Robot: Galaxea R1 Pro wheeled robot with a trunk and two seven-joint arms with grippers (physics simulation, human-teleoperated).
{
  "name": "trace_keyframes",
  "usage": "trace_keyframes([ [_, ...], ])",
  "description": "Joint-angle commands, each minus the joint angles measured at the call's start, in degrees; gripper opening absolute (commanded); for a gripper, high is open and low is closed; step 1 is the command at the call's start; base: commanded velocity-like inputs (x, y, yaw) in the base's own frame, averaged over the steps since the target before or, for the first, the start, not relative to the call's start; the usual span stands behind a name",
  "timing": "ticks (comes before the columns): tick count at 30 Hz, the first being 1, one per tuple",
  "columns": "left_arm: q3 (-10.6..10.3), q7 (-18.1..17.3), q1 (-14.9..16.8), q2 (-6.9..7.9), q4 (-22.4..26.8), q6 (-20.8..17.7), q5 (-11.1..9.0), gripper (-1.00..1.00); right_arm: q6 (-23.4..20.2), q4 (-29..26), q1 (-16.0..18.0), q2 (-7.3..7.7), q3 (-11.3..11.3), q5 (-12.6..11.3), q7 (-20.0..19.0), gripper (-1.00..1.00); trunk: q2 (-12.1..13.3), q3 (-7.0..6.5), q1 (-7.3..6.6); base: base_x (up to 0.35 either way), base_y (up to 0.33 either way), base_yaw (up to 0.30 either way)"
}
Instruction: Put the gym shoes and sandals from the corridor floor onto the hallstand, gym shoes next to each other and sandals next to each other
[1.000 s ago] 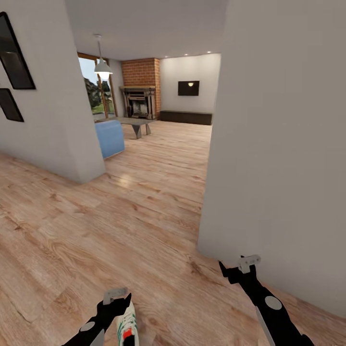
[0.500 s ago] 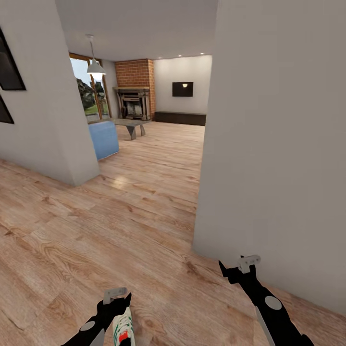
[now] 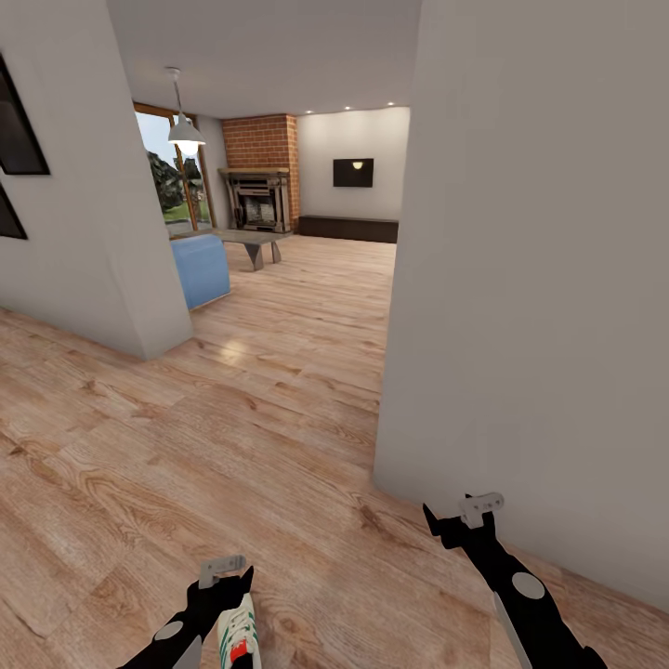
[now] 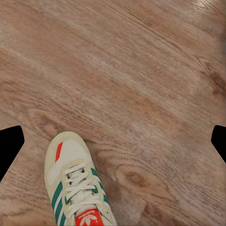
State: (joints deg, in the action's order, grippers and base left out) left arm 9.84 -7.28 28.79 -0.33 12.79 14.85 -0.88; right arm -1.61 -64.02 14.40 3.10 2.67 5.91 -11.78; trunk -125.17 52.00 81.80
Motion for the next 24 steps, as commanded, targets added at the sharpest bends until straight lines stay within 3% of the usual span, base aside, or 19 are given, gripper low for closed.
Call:
trace_keyframes([
  [1, 0.5, -0.5, 0.0, -0.03, 0.0, 0.1, -0.1, 1.0, -0.2, -0.1, 0.0, -0.03, 0.1, 0.6, -0.4, 1.0, 0.0, 0.05, -0.01, 0.0, 0.0, 0.0],
  [6, 0.6, -0.4, 0.0, -0.02, -0.1, 0.1, -0.2, 1.0, -0.2, -0.1, 0.0, -0.03, 0.1, 0.6, -0.4, 1.0, 0.0, 0.05, -0.01, 0.0, 0.0, 0.0],
  [24, 0.7, -0.4, 0.0, -0.06, -0.4, 0.3, -0.3, 1.0, -0.4, -0.1, 0.0, -0.09, 0.2, 0.6, -0.4, 1.0, -7.2, 4.14, 3.94, 0.0, 0.0, 0.0],
])
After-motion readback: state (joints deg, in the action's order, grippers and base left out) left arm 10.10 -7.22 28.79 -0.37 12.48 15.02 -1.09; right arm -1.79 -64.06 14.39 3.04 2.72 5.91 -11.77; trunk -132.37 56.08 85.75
